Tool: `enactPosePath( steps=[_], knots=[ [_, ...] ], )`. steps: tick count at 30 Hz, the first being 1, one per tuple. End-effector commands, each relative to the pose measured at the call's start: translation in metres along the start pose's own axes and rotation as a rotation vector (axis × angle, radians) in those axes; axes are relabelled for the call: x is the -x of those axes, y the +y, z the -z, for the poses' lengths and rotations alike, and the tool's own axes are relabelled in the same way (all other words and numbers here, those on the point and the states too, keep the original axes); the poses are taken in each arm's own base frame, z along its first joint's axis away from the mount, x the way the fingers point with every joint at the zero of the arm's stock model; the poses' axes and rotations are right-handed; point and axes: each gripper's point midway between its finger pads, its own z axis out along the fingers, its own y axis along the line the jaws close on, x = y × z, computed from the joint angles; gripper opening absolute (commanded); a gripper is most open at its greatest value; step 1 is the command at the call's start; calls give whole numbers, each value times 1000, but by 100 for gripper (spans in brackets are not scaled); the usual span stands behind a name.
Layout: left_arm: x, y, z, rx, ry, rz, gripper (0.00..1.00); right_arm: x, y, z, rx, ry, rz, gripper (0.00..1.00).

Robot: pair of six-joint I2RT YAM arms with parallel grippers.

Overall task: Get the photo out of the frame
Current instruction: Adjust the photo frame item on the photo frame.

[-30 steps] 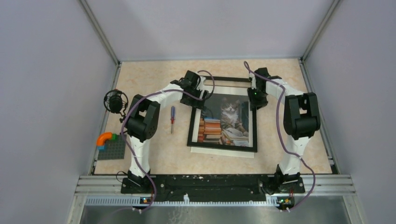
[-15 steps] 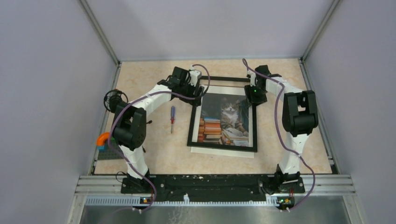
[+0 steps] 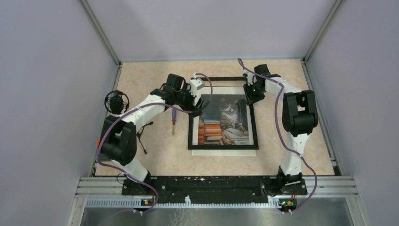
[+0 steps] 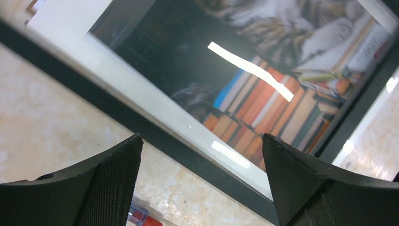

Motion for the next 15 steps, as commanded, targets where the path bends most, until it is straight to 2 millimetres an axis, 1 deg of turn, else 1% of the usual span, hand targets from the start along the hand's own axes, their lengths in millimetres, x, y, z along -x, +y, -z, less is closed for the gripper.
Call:
enactPosePath(
  steps=[1, 4, 7, 10, 13, 15],
  knots=[
    [2, -57, 9, -183, -46, -351, 99, -23, 29, -37, 108, 80, 76, 37],
    [-23, -90, 8, -264, -3, -564, 99, -19, 31, -33, 110, 83, 67, 37],
    [-47, -122, 3, -336, 27, -720, 99, -20, 29, -21, 95, 99, 44, 42],
    [-64, -141, -3, -368, 59, -796, 99, -16, 27, -1, 101, 82, 5, 51],
    [-75, -153, -13, -383, 86, -821, 99, -7, 29, 25, 152, 34, -41, 59],
    [-81, -160, -19, -390, 106, -841, 99, -2, 31, 43, 188, -1, -62, 62]
  ],
)
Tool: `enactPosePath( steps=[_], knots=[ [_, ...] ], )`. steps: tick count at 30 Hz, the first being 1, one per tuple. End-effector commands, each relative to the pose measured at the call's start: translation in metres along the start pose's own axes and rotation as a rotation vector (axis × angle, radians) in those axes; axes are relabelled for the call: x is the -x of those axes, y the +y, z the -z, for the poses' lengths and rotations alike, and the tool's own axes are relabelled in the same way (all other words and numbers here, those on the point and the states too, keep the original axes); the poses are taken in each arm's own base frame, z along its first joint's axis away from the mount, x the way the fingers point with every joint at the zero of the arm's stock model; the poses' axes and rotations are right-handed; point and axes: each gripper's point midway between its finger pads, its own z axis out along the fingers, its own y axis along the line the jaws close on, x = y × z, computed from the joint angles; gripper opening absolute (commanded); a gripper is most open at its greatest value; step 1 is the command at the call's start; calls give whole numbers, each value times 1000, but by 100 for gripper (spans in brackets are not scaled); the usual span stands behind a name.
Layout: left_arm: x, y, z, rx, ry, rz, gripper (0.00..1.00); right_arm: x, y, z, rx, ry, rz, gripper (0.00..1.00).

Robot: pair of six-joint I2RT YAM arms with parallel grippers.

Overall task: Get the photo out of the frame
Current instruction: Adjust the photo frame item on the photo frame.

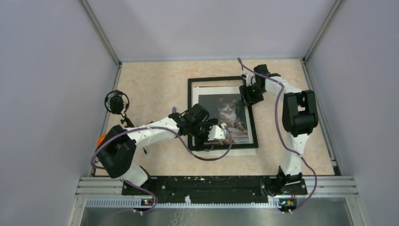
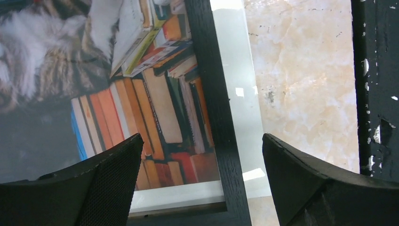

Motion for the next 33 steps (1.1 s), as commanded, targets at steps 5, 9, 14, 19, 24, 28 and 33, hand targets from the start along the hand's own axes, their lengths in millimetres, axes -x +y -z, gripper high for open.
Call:
enactPosePath(
  steps=[5, 9, 14, 19, 24, 28, 33],
  knots=[
    [-1, -13, -27, -14, 71, -139, 99, -5, 19, 67, 146, -47, -96, 64],
    [-8, -17, -38, -21, 108, -149, 99, -13, 14, 78, 149, -54, -115, 65],
    [-13, -17, -47, -5, 133, -155, 99, -25, 11, 83, 150, -54, -138, 66],
    [-27, -7, -52, 60, 200, -154, 99, -28, 5, 87, 135, -53, -137, 66],
    [-21, -1, -49, 79, 191, -137, 99, -29, 3, 90, 132, -50, -132, 66],
    [-17, 4, -48, 90, 188, -111, 99, -33, 4, 91, 130, -44, -129, 66],
    [-19, 13, -46, 80, 188, -84, 94, -37, 6, 92, 134, -40, -130, 66]
  ],
)
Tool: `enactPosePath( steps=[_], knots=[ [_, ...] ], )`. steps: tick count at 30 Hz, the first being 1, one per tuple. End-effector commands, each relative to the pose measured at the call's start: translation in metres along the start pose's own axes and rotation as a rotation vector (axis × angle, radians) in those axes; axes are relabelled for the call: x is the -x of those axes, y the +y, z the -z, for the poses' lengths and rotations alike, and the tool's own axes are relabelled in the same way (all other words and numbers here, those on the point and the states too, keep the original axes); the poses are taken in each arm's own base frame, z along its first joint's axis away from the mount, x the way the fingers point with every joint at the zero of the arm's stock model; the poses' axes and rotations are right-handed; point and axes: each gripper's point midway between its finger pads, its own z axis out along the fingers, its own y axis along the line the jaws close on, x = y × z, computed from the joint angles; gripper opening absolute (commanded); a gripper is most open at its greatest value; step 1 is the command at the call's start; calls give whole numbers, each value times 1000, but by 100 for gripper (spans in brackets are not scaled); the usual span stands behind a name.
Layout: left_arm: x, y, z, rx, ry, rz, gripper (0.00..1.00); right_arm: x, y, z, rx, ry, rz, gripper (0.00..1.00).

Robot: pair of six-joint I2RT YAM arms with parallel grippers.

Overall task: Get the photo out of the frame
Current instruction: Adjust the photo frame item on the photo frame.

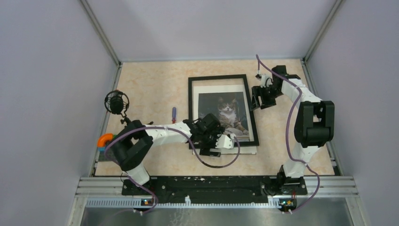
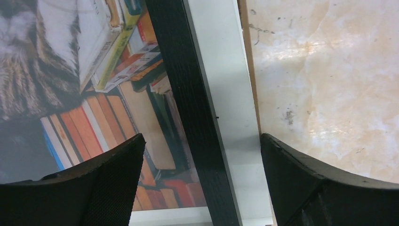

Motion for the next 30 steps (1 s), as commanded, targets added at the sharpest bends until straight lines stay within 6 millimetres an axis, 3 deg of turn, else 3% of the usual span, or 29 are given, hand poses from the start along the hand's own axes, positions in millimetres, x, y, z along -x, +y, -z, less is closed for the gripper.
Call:
enactPosePath(
  steps=[1, 11, 25, 30],
  knots=[
    [2, 26, 3, 42, -3, 17, 92, 4, 6, 18, 4, -46, 29, 66],
    [-3, 47, 3, 19, -13, 61, 85, -3, 10, 22, 19, -38, 36, 66],
    [-4, 77, 4, 32, -40, 194, 69, -34, 20, 24, 56, 3, 17, 65],
    [-4, 87, 2, 49, -38, 219, 68, -44, 20, 23, 57, 16, 3, 64]
  ],
)
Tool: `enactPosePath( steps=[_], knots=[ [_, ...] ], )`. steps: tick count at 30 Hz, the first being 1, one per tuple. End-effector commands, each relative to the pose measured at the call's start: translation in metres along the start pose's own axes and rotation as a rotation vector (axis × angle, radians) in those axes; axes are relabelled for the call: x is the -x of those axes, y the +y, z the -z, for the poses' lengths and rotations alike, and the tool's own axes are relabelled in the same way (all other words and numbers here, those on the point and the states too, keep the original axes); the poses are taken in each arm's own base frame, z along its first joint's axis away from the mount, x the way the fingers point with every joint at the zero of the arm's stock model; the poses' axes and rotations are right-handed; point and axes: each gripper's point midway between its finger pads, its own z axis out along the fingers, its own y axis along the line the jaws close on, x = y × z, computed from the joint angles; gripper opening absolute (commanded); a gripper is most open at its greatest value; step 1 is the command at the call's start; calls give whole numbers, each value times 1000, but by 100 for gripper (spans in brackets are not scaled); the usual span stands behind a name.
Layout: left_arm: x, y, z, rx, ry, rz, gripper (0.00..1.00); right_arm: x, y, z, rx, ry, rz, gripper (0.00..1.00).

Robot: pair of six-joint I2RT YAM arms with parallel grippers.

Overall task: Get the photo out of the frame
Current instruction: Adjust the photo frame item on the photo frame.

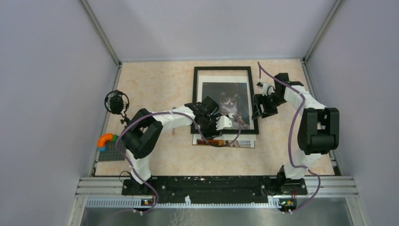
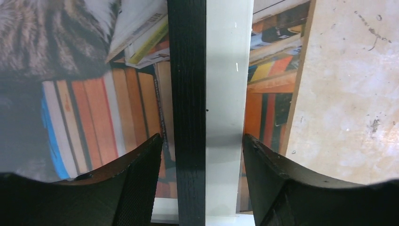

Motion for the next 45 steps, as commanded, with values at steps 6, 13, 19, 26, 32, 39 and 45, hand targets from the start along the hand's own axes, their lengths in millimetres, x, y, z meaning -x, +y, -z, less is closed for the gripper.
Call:
enactPosePath(
  steps=[6, 13, 19, 26, 32, 39, 45],
  knots=[
    [14, 27, 0, 77, -32, 8, 70, -7, 8, 12, 23, -31, 5, 64],
    [27, 26, 19, 112, -93, -21, 79, -19, 18, 11, 70, -29, -7, 61],
    [41, 2, 55, 101, -211, -103, 79, -9, 48, 33, 167, -168, 110, 59],
    [19, -48, 60, 11, -241, -318, 71, -36, 79, 11, 272, -55, 170, 41],
    [33, -65, 29, 10, -233, -328, 65, -55, 97, -13, 296, 16, 200, 33],
    [62, -85, -7, -13, -243, -340, 59, -63, 90, -30, 269, 90, 201, 15],
    [76, -80, -24, 25, -215, -331, 54, -71, 75, -46, 214, 184, 226, 0]
  ],
)
